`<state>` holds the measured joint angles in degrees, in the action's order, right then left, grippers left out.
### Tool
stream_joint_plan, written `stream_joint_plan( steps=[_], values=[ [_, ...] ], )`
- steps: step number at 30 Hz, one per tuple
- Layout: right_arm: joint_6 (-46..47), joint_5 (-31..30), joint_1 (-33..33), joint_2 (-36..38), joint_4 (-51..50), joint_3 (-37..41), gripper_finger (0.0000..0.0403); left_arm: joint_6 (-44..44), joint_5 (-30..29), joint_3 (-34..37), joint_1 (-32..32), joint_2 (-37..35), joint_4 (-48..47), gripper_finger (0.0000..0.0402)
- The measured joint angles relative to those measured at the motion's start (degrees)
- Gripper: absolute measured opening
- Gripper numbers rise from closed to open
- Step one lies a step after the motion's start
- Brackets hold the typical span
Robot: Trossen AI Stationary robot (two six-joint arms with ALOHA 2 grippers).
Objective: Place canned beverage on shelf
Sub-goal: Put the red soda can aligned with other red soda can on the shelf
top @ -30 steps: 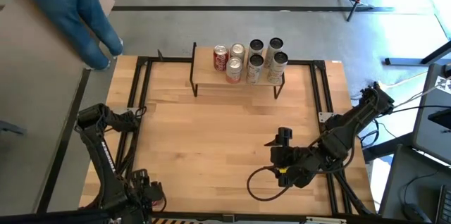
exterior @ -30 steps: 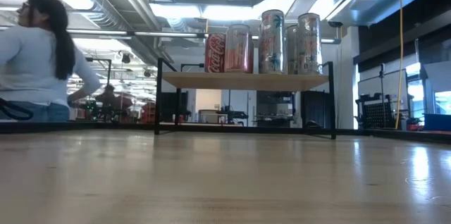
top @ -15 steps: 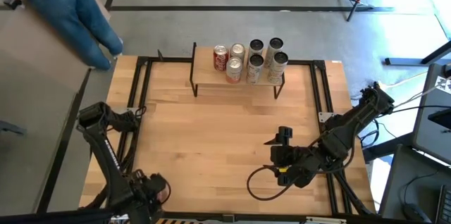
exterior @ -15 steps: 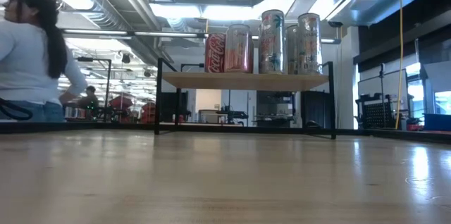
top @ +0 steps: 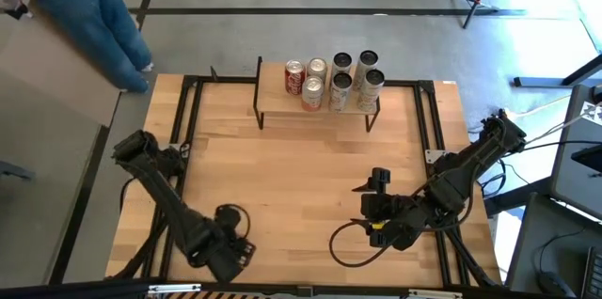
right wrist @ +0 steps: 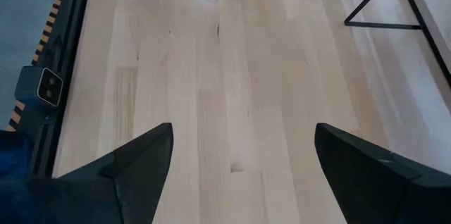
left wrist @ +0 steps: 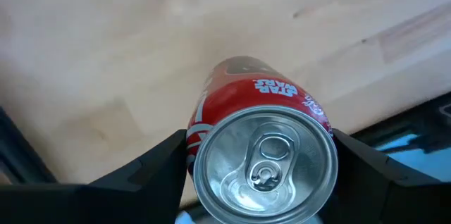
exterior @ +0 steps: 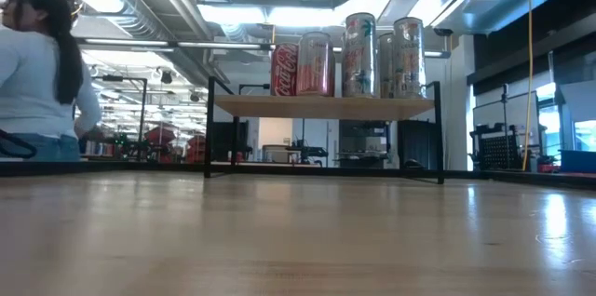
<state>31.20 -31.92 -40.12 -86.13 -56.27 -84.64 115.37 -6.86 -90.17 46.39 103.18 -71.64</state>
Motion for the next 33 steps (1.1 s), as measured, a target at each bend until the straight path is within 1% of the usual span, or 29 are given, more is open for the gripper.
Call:
stream_joint_plan(
  steps=[2, 4, 7, 9, 11, 13, 17, 20, 23, 24, 28, 33],
  values=[
    [0.01, 0.00, 0.00, 0.00, -0.01, 0.00, 0.0333, -7.96, -0.30, -0.51, -1.57, 0.00, -0.24, 0.0262],
    [0.02, 0.03, 0.00, 0.00, -0.02, 0.00, 0.0333, -20.41, -0.78, -0.75, -2.78, -0.04, 1.86, 0.0262],
    [-0.05, 0.50, -0.02, 0.00, -0.07, 0.00, 0.0333, -44.13, -0.86, -0.79, -4.07, -0.04, 2.84, 0.0262],
    [-0.17, 0.52, -0.04, 0.00, -0.25, 0.00, 0.0333, -60.10, 0.14, -0.76, -4.92, -0.04, 2.55, 0.0263],
    [-0.17, 0.54, -0.04, 0.00, -0.42, 0.00, 0.0333, -73.11, 0.46, -0.75, -5.63, -0.06, 2.43, 0.0266],
    [-0.15, 0.55, -0.04, 0.00, -0.44, 0.00, 0.0333, -83.84, 0.18, -0.30, -6.63, -0.04, 2.02, 0.0267],
    [0.11, 0.88, -0.04, 0.00, -0.42, 0.00, 0.0333, -101.21, 0.34, 0.48, -9.06, -0.04, 2.08, 0.0269],
    [0.13, 1.53, -0.04, 0.00, -0.42, 0.00, 0.0333, -112.25, 1.90, 0.76, -10.42, -0.07, 2.26, 0.0270],
    [0.17, 1.53, -0.03, 0.00, -0.40, 0.00, 0.0333, -120.30, 3.18, 0.85, -11.31, 0.62, 2.25, 0.0271],
    [0.17, 1.53, -0.02, 0.00, -0.37, 0.00, 0.0333, -122.42, 4.43, 0.87, -11.61, 1.13, 2.33, 0.0271],
    [0.20, 1.53, 0.02, 0.00, -0.37, 0.00, 0.0333, -127.68, 7.48, 0.87, -12.22, 3.32, 3.34, 0.0272],
    [0.27, 1.78, 0.02, 0.00, -0.35, 0.00, 0.0333, -127.68, 7.56, 0.94, -11.85, 3.93, 3.77, 0.0272]
  ],
)
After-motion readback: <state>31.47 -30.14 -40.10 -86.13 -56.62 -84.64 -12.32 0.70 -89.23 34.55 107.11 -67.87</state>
